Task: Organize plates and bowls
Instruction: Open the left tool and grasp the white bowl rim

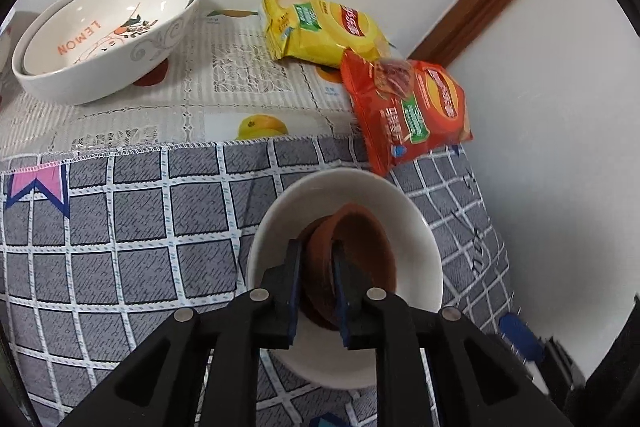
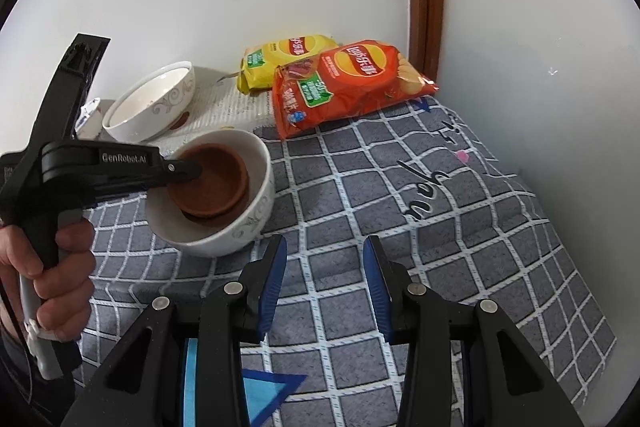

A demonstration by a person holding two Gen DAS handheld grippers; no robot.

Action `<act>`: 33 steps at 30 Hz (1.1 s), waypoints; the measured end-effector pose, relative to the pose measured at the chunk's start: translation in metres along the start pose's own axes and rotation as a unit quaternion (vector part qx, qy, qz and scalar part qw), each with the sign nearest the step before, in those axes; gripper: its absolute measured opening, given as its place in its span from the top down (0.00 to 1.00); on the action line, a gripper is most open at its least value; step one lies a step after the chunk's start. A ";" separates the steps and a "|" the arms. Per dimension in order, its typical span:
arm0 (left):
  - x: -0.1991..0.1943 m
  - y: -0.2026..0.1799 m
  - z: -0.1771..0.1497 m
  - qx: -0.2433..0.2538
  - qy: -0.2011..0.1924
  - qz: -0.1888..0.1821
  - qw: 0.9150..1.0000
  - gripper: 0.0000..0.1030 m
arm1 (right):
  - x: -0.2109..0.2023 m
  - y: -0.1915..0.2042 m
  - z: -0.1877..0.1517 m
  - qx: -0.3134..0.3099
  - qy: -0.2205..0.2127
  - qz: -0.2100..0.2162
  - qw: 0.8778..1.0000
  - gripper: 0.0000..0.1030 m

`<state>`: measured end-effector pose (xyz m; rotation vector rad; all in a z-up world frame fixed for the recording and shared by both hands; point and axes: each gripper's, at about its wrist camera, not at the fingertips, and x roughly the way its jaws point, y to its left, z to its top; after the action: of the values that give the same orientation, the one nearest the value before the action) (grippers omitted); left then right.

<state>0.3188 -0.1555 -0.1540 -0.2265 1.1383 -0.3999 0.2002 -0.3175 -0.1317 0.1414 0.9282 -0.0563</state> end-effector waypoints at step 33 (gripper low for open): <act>0.021 0.007 -0.003 0.057 0.035 0.110 0.992 0.78 | 0.100 0.031 0.046 0.017 0.099 0.010 0.995 0.81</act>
<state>0.3249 -0.1582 -0.1756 0.0130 1.1920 -0.2773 0.3003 -0.2924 -0.1815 0.1897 1.1232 -0.0400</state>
